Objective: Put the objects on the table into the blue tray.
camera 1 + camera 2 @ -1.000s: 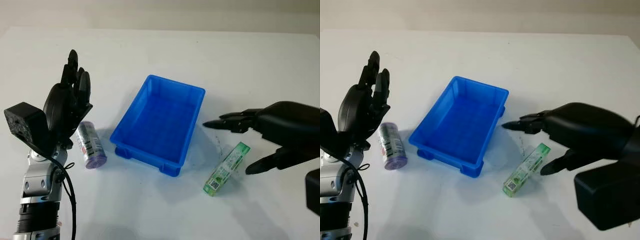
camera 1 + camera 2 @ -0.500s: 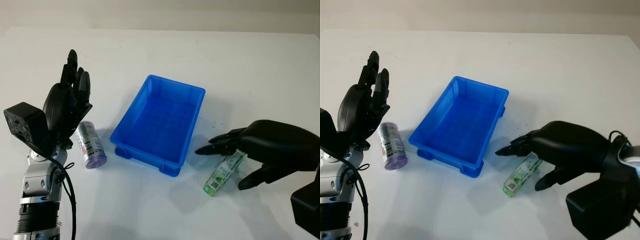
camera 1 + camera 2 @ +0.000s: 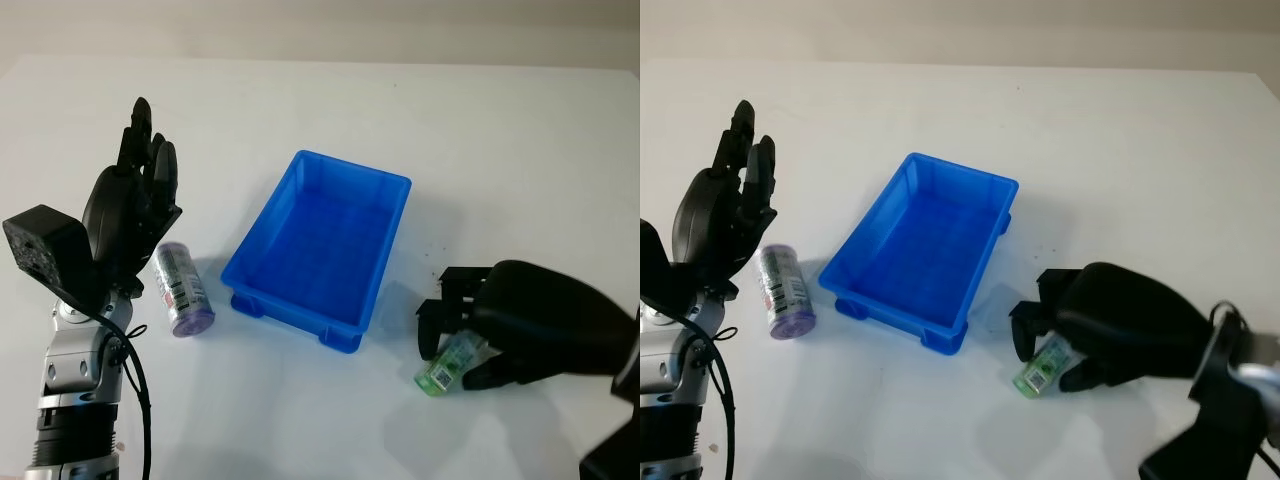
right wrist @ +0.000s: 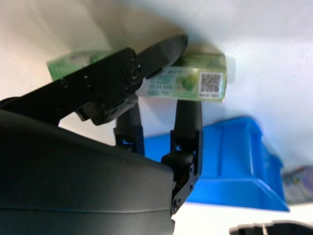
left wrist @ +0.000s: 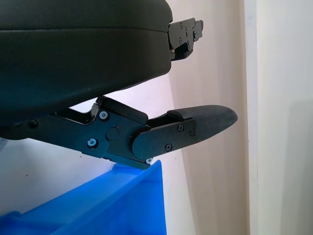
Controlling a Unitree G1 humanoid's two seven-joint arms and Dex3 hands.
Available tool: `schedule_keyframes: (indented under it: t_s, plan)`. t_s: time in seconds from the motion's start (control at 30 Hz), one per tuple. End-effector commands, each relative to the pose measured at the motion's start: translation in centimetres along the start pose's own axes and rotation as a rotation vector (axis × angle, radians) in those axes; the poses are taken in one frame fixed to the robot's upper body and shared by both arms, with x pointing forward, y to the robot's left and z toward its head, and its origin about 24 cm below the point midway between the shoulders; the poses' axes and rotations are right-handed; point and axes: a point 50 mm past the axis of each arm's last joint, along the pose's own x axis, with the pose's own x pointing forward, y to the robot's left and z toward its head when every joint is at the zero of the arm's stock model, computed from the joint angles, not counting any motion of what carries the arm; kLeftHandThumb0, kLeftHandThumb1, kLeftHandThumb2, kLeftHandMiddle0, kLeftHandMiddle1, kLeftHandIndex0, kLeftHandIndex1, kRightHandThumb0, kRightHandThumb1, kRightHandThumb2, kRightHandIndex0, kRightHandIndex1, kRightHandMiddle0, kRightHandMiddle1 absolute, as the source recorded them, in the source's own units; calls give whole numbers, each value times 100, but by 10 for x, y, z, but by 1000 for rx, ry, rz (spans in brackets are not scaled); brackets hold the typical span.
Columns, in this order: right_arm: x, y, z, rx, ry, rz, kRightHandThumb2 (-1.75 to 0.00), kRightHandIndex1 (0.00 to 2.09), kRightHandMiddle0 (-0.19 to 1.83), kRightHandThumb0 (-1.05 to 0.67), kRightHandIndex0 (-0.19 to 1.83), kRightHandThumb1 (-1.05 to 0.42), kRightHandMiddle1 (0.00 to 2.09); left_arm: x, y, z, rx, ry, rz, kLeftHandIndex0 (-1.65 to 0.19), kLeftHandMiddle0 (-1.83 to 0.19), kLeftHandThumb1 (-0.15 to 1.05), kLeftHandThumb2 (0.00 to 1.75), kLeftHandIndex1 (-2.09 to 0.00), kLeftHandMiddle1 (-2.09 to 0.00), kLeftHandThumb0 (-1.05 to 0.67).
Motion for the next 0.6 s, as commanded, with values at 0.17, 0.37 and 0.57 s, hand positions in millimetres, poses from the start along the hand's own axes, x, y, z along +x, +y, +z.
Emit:
schedule_keyframes:
  t_s: [0.17,0.37,0.57]
  plan:
    - [-1,4,-9,-74,67,-80,-8,209,57,-53,79,-102,209,-1,2,-1,23,2,-6,19,19,105,65,0,0,-65]
    - [1,-12,-28,-147,148,-164,-6,209,58,-48,81,-104,209,-2,1,-1,18,4,-10,19,19,105,63,0,0,-66]
    - [0,-37,-57,-164,262,-309,-9,209,52,-42,73,-105,209,-2,0,-2,14,12,1,19,19,105,62,0,0,-67]
